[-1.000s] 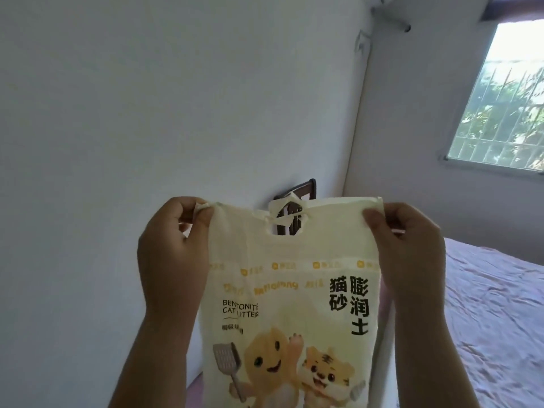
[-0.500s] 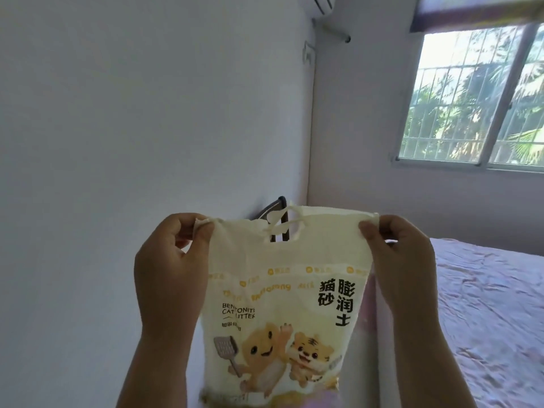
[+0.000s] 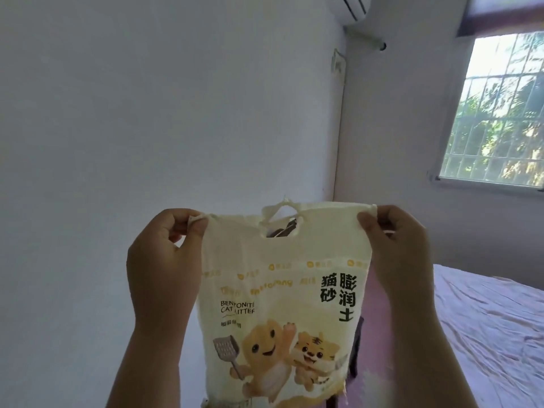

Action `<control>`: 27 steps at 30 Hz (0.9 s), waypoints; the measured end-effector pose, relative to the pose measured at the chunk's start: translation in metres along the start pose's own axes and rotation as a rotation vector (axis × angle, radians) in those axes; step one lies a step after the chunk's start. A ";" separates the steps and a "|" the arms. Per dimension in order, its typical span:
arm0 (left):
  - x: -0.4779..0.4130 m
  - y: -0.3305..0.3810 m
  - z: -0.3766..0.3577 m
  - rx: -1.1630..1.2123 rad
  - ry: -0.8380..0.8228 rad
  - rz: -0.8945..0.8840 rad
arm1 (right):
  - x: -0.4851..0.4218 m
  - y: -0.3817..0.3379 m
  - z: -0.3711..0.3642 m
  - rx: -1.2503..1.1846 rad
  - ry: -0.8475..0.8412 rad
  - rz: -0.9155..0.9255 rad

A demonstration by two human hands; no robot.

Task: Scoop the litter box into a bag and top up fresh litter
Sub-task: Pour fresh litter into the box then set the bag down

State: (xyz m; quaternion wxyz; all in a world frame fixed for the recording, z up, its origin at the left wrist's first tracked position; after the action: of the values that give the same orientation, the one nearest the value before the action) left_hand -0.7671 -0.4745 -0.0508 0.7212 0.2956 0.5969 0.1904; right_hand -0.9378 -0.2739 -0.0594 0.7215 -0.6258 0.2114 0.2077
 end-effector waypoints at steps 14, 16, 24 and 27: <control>-0.018 -0.014 -0.102 -0.203 0.215 0.080 | -0.120 0.075 -0.068 -0.147 -0.306 0.013; -0.026 -0.025 -0.110 -0.227 0.200 0.095 | -0.130 0.081 -0.085 -0.160 -0.310 0.006; -0.038 -0.113 -0.135 -0.297 0.010 0.196 | -0.152 0.135 -0.163 -0.020 -0.461 0.002; -0.018 -0.163 -0.144 -0.338 -0.049 0.289 | -0.145 0.178 -0.192 0.100 -0.551 0.012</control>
State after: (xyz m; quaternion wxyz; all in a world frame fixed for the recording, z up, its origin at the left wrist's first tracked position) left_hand -0.9243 -0.5798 -0.1602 0.7399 0.2575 0.4902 0.3820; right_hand -1.1663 -0.4464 -0.1473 0.7804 -0.5081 0.0210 0.3639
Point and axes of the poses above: each hand's wrist, its own x-axis away from the middle knuckle, its own z-axis out of the back of the hand, y = z × x, the point moved 1 cm from there along -x, towards the middle knuckle, and after that the axes turned 5 degrees about -z, right-handed, at the moved point
